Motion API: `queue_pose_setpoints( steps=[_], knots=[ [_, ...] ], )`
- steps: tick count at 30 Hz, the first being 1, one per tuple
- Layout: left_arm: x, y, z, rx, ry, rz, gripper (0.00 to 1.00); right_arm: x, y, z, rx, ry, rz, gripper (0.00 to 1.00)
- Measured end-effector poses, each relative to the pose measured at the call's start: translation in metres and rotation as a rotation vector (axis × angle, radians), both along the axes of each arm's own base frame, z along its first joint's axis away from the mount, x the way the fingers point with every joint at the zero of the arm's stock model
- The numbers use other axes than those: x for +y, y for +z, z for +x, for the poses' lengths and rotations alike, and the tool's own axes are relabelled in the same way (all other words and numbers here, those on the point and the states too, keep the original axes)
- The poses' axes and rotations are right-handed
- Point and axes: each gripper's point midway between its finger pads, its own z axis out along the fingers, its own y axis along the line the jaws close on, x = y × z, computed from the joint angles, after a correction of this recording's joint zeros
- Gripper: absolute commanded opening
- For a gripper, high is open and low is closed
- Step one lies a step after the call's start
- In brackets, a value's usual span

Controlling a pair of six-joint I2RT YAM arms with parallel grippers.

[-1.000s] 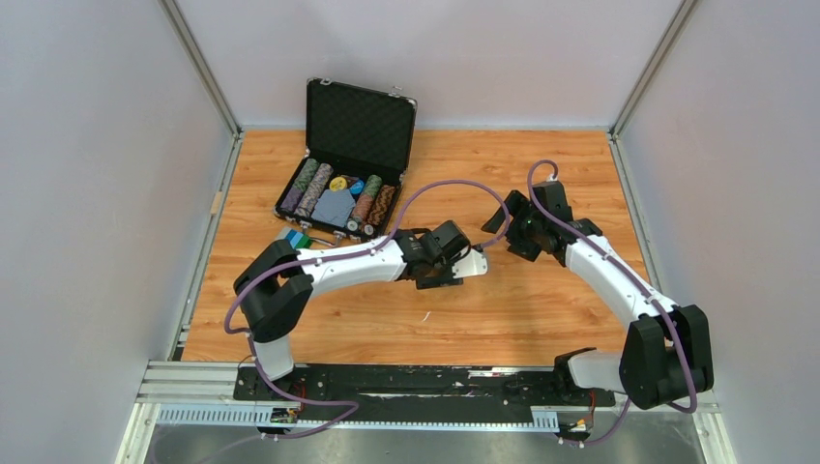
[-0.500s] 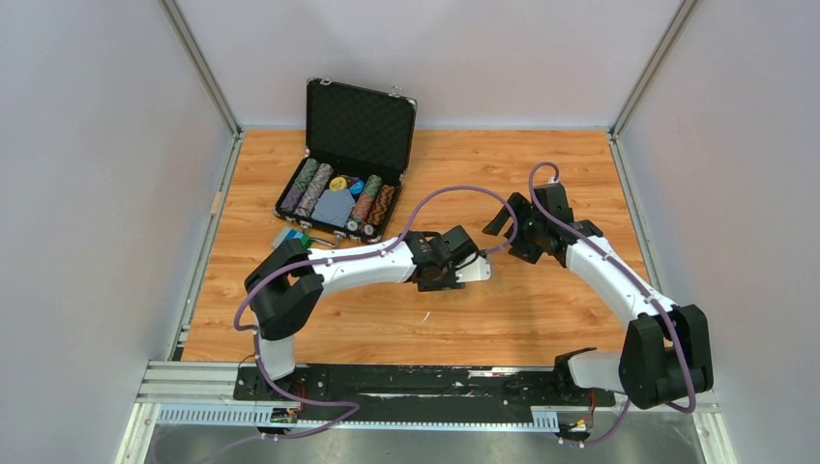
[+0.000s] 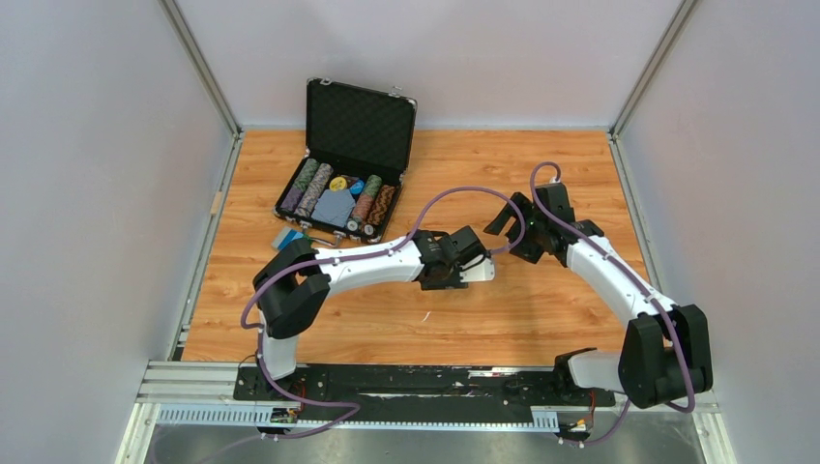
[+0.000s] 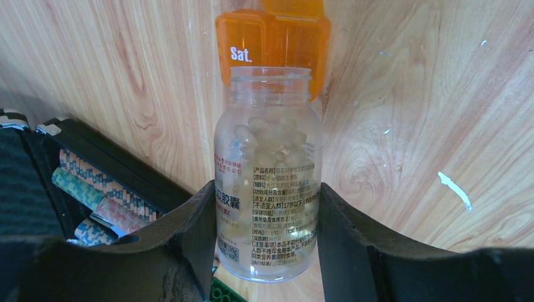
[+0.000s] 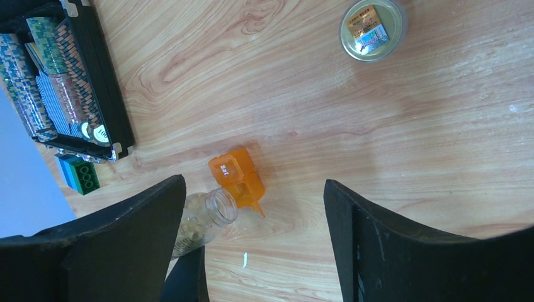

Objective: Sort the pills into containers

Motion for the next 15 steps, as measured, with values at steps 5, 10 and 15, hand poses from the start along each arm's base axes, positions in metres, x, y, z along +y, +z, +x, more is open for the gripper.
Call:
queue_pose_setpoints(
  steps=[5, 10, 15],
  knots=[
    [0.0003, -0.0008, -0.001, 0.001, -0.002, 0.021, 0.0, -0.0004, -0.0022, 0.0001, 0.008, -0.001, 0.002, 0.82],
    [0.0022, -0.0026, -0.0024, 0.002, -0.003, 0.043, 0.0, 0.0001, -0.005, -0.0001, 0.019, 0.002, 0.003, 0.82],
    [0.0028, -0.0028, -0.0021, 0.001, -0.002, 0.046, 0.0, 0.0003, -0.0047, -0.0002, 0.02, 0.003, 0.008, 0.82]
  ],
)
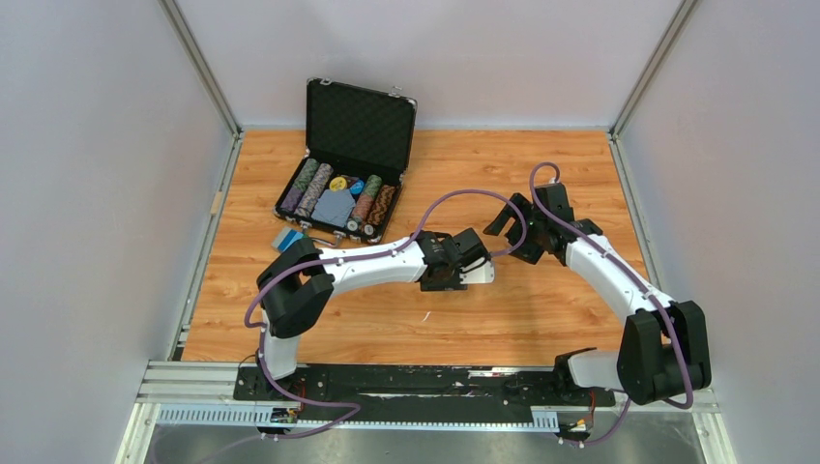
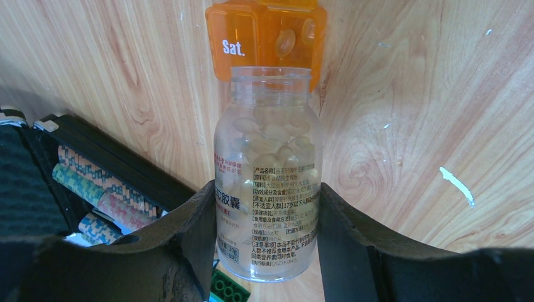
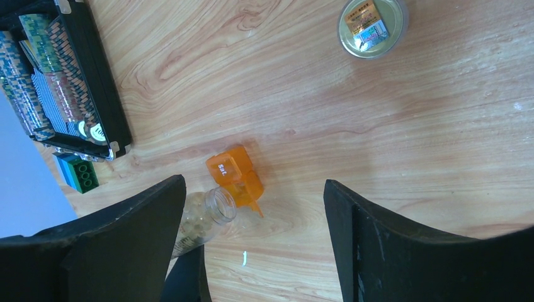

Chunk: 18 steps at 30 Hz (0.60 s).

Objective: Sort the pills into containers

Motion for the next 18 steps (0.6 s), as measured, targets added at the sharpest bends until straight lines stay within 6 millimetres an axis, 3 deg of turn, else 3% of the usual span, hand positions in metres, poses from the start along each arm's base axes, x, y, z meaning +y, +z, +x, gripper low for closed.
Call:
queue_pose_setpoints(
  steps=[18],
  knots=[
    [0.0007, 0.0041, 0.0024, -0.019, 0.007, -0.008, 0.0, 0.0028, 0.0014, -0.0012, 0.007, 0.007, 0.025, 0.82]
  ],
)
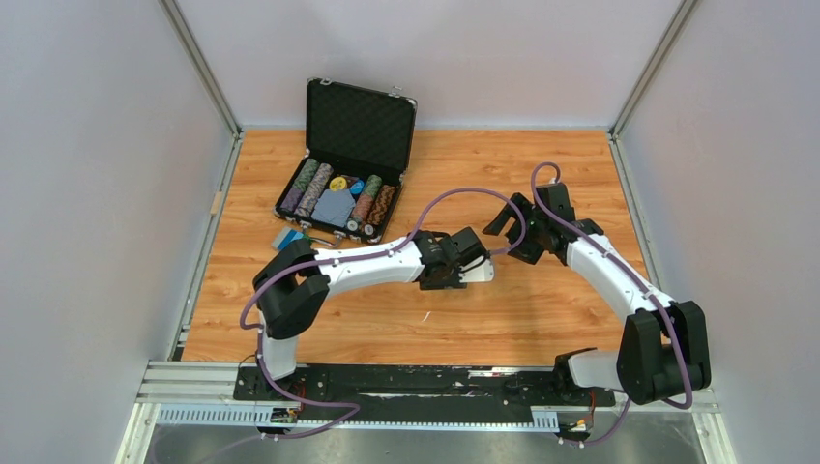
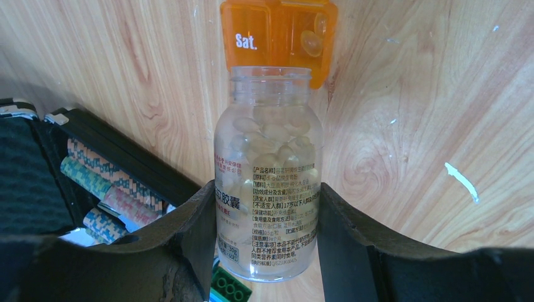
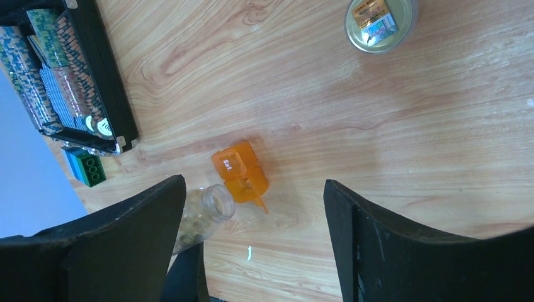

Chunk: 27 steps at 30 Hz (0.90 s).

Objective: Sort the pills into containers

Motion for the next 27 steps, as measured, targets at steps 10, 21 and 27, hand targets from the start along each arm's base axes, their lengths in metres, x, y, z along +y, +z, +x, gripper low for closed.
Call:
queue_pose_setpoints(
  steps=[10, 21, 27],
  knots=[
    [0.003, 0.041, 0.002, -0.02, 0.012, -0.143, 0.0, -0.012, 0.001, 0.004, 0.004, -0.036, 0.01, 0.82],
    [0.002, 0.109, 0.014, -0.063, 0.097, -0.498, 0.0, -0.027, 0.006, 0.005, 0.0, -0.064, -0.013, 0.82],
    [-0.009, 0.172, 0.019, -0.126, 0.143, -0.77, 0.0, -0.029, 0.014, 0.009, -0.016, -0.057, -0.033, 0.82]
  ],
)
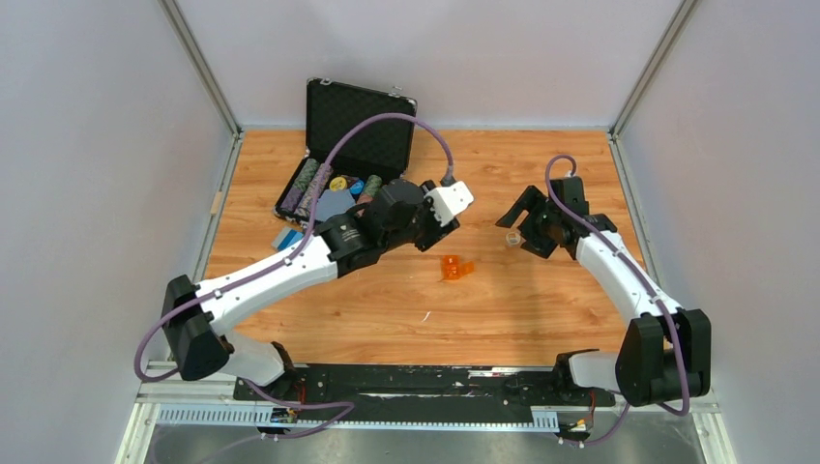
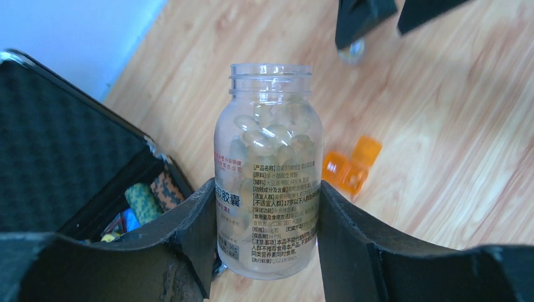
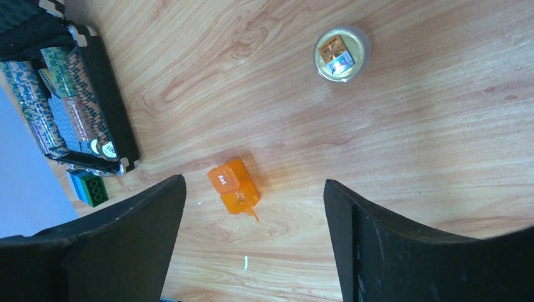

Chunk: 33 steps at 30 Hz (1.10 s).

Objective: Sort the pills into containers

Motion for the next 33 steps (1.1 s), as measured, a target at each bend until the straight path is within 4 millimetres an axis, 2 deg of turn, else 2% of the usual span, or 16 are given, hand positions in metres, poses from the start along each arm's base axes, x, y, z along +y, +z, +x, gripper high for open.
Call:
queue_pose_setpoints(
  steps=[8, 14, 24, 33],
  knots=[
    [-0.003, 0.079, -0.008, -0.096, 0.031, -0.379, 0.0, -0.007, 0.003, 0.007, 0.002, -0.002, -0.05, 0.82],
    [0.004, 0.115, -0.018, -0.175, 0.013, -0.599, 0.0, -0.011, -0.008, 0.01, 0.044, -0.001, -0.088, 0.82],
    [0.011, 0.134, -0.01, -0.268, 0.066, -0.783, 0.0, -0.017, -0.025, 0.02, 0.092, 0.007, -0.148, 0.83],
    [0.011, 0.121, -0.002, -0.273, 0.101, -0.803, 0.0, -0.024, -0.053, 0.024, 0.174, 0.034, -0.228, 0.89]
  ],
)
